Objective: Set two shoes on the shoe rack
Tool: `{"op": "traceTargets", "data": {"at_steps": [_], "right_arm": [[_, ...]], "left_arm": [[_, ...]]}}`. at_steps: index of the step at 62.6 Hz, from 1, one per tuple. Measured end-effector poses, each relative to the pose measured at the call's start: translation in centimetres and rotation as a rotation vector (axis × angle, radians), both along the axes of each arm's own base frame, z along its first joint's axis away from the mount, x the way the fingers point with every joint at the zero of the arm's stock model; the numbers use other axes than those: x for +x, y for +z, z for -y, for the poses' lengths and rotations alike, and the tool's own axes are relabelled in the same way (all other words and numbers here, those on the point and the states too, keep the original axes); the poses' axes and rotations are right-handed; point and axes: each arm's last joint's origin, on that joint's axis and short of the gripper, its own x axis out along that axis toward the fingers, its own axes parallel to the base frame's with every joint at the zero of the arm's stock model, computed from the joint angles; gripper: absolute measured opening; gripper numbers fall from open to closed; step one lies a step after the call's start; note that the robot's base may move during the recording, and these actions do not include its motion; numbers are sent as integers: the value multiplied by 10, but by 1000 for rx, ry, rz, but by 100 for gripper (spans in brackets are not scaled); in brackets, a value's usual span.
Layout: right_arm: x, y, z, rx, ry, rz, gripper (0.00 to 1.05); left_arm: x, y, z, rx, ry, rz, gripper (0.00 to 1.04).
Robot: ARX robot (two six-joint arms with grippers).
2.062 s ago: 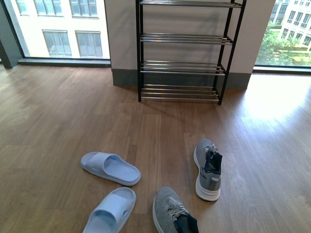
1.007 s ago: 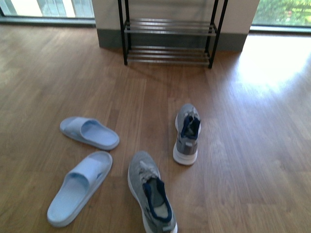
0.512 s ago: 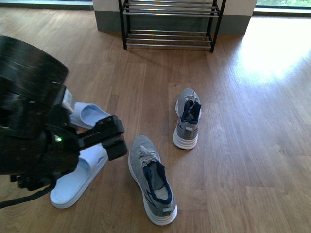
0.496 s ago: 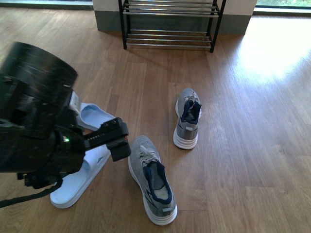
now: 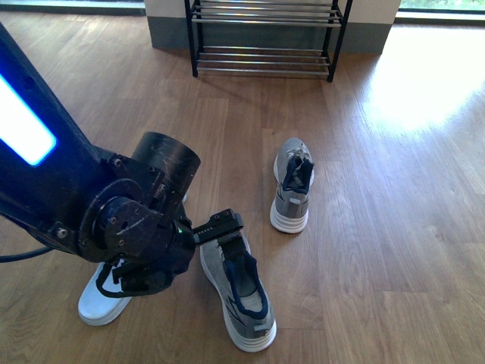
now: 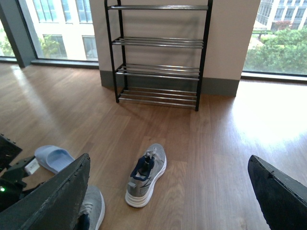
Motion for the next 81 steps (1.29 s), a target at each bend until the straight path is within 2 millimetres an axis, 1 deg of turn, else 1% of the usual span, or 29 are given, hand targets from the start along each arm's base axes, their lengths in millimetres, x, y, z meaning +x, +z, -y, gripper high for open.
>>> {"op": "traceTargets", "data": {"at_steps": [12, 27, 44, 51, 64, 66, 74, 76, 81], "right_arm": [[0, 0, 0, 0, 0, 0, 95], [0, 0, 0, 0, 0, 0, 95], [0, 0, 0, 0, 0, 0, 95], [0, 0, 0, 0, 0, 0, 95], [0, 0, 0, 0, 0, 0, 95], [0, 0, 0, 0, 0, 0, 95], [0, 0, 0, 0, 0, 0, 95], [0, 0, 0, 0, 0, 0, 95], [0, 0, 0, 0, 0, 0, 95]], "left_arm": [[3, -25, 9, 3, 31, -57, 95], [5, -56, 18, 46, 14, -113, 95], [19, -85, 39, 61, -17, -112, 95], [22, -91, 44, 61, -31, -110, 95], [25, -93, 47, 57, -52, -81, 95], [26, -94, 46, 72, -54, -72, 93], [29, -97, 43, 89, -42, -61, 72], [28, -98, 43, 89, -43, -61, 68], [31, -98, 41, 78, -34, -34, 54]]}}
